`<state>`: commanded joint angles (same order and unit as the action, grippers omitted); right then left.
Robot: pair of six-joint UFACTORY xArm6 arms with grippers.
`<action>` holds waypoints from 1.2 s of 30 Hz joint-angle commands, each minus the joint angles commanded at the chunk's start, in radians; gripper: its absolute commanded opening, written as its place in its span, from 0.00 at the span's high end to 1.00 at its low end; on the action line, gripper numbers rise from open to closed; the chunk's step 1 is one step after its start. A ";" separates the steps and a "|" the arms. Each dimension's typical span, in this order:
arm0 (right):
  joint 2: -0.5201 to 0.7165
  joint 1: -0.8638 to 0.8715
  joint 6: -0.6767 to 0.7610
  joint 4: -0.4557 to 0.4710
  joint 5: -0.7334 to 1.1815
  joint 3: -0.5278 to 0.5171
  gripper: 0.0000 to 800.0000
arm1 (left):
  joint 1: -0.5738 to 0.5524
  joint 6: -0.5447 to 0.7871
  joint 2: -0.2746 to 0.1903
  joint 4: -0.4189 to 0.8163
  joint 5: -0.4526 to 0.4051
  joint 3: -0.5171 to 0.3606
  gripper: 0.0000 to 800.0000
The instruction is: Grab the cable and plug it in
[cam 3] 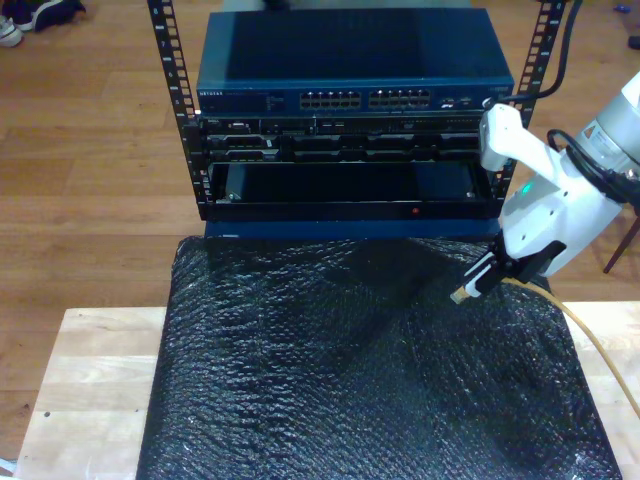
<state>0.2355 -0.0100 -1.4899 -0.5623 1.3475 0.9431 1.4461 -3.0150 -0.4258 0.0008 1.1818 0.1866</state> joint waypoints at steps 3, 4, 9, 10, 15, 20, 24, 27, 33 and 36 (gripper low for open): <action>-0.002 0.000 0.000 -0.002 0.000 -0.002 1.00 | 0.000 0.000 0.000 0.000 0.002 0.002 0.00; -0.003 -0.002 -0.002 -0.002 -0.002 -0.002 1.00 | 0.000 0.002 0.000 0.000 0.000 0.002 0.00; -0.008 -0.005 -0.002 -0.003 -0.009 0.003 1.00 | 0.000 0.000 0.000 0.000 0.000 0.002 0.00; -0.009 -0.005 0.000 -0.005 -0.011 0.008 1.00 | 0.000 0.000 0.000 0.000 0.000 0.002 0.00; -0.028 -0.006 -0.003 -0.005 -0.040 0.040 1.00 | 0.000 0.000 0.000 0.000 0.000 0.000 0.00; -0.066 -0.018 -0.009 -0.002 -0.150 0.055 1.00 | 0.000 0.000 0.000 0.000 0.000 0.002 0.00; -0.089 -0.066 -0.014 0.043 -0.281 0.057 1.00 | 0.000 0.000 0.000 0.000 0.002 0.002 0.00; -0.092 -0.115 -0.006 0.147 -0.397 0.046 1.00 | 0.000 0.002 0.000 0.000 0.000 0.002 0.00; -0.103 -0.186 0.000 0.190 -0.592 -0.008 1.00 | 0.000 0.002 0.000 0.000 0.000 0.002 0.00; -0.101 -0.227 0.003 0.192 -0.709 -0.061 1.00 | 0.000 0.000 0.000 0.000 0.000 0.002 0.00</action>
<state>0.1343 -0.2371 -1.4868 -0.3705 0.6387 0.8817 1.4461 -3.0150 -0.4258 0.0008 1.1818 0.1882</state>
